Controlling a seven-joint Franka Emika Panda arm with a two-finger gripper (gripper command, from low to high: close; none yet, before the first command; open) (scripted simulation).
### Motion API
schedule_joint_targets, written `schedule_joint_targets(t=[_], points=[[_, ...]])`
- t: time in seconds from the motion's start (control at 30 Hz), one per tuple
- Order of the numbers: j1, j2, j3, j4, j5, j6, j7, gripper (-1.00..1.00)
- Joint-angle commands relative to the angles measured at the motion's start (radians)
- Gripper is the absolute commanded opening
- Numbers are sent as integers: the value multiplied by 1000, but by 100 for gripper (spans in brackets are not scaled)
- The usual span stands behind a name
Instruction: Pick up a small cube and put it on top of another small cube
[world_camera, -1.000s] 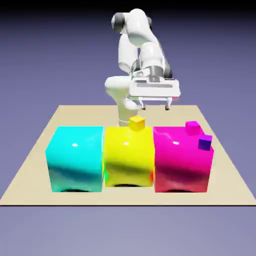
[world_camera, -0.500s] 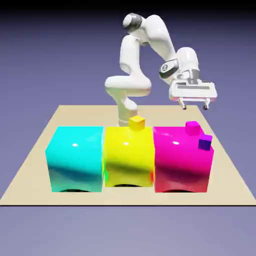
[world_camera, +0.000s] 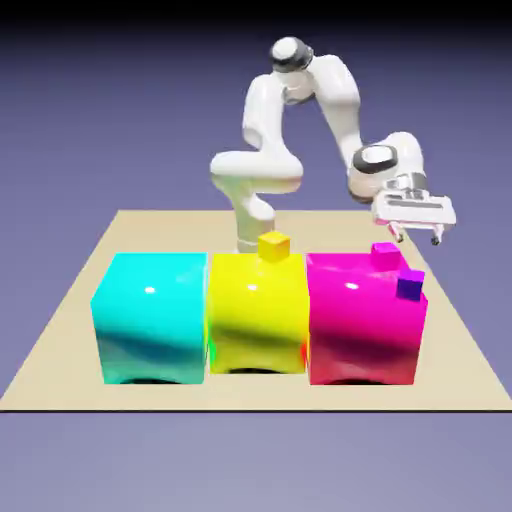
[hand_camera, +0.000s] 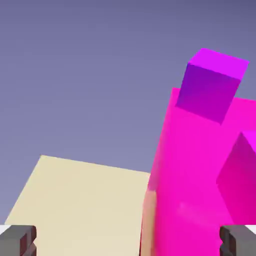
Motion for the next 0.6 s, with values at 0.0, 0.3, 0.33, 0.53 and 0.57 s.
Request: schedule_joint_targets(t=[0.0, 0.3, 0.33, 0.53, 0.57], points=[[-5, -6, 36, 2, -6, -4, 37, 0], [-78, -73, 361, 26, 6, -65, 384, 0], [-96, -85, 397, 31, 30, -79, 428, 0], [-192, -146, 564, 55, 171, -155, 639, 0], [-192, -146, 564, 55, 171, -155, 639, 0]])
